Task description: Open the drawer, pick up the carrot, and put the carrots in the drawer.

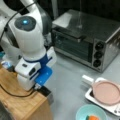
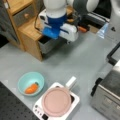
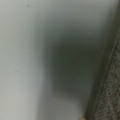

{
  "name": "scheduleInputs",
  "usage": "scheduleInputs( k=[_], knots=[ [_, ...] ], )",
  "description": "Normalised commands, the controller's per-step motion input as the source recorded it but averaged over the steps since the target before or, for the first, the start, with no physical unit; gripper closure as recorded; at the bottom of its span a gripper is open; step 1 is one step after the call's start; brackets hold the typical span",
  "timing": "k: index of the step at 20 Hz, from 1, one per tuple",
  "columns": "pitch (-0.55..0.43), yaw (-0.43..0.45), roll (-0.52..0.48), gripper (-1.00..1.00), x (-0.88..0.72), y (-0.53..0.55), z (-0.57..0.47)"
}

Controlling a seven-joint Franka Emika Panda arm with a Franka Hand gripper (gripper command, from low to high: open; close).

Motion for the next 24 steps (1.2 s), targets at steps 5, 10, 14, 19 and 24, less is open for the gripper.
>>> scheduleInputs(
  k=[5, 10, 14, 19, 24],
  knots=[
    [-0.096, -0.033, 0.121, -1.00, -0.06, 0.13, -0.04],
    [-0.100, -0.062, 0.122, -1.00, -0.08, 0.14, -0.05],
    [-0.104, -0.057, 0.103, -1.00, -0.09, 0.17, -0.09],
    [-0.118, -0.065, 0.085, -1.00, -0.07, 0.22, -0.12],
    [-0.139, -0.110, 0.075, -1.00, -0.04, 0.30, -0.16]
  ],
)
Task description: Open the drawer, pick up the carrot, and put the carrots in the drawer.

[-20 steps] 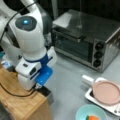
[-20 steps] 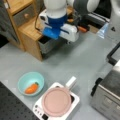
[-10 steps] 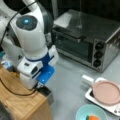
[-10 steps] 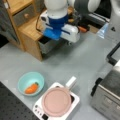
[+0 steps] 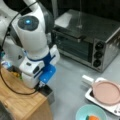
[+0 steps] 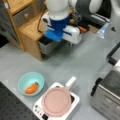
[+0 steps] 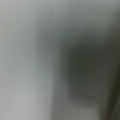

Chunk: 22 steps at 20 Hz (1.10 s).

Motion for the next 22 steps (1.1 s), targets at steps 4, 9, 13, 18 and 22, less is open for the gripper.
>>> scheduleInputs(
  k=[4, 9, 13, 18, 22],
  knots=[
    [-0.139, -0.149, 0.066, -1.00, -0.06, 0.32, -0.15],
    [-0.149, -0.159, 0.059, -1.00, -0.06, 0.30, -0.13],
    [-0.158, -0.187, 0.062, -1.00, -0.06, 0.32, -0.13],
    [-0.158, -0.191, 0.064, -1.00, -0.07, 0.34, -0.13],
    [-0.162, -0.186, 0.066, -1.00, -0.08, 0.35, -0.13]
  ],
)
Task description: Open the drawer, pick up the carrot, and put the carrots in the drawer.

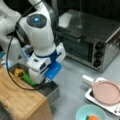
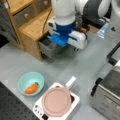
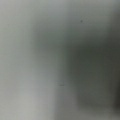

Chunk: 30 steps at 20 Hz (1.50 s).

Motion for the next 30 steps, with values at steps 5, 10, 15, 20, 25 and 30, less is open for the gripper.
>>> scheduleInputs(
  k=[5, 10, 15, 20, 25, 30],
  knots=[
    [-0.158, -0.189, 0.064, -1.00, -0.12, 0.35, -0.11],
    [-0.162, -0.191, 0.073, -1.00, -0.16, 0.31, -0.11],
    [-0.166, -0.202, 0.077, -1.00, -0.19, 0.29, -0.11],
    [-0.168, -0.208, 0.070, -1.00, -0.22, 0.32, -0.11],
    [-0.175, -0.204, 0.077, -1.00, -0.23, 0.35, -0.12],
    [-0.176, -0.174, 0.080, -1.00, -0.22, 0.30, -0.11]
  ],
)
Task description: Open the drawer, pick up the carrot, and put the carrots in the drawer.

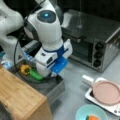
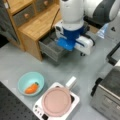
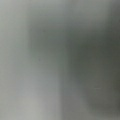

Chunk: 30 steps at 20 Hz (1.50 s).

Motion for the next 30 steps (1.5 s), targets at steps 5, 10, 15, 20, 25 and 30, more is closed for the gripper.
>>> scheduleInputs(
  k=[5, 10, 15, 20, 25, 30],
  knots=[
    [-0.170, -0.084, 0.075, -1.00, -0.16, 0.08, -0.08],
    [-0.146, 0.047, 0.050, -1.00, -0.10, -0.24, -0.01],
    [-0.132, 0.089, 0.032, -1.00, -0.08, -0.24, -0.03],
    [-0.084, 0.065, 0.001, -1.00, -0.07, -0.04, 0.04],
    [-0.002, 0.016, -0.037, -1.00, -0.07, 0.16, 0.24],
    [0.089, -0.045, -0.070, -1.00, -0.01, 0.21, 0.26]
  ],
)
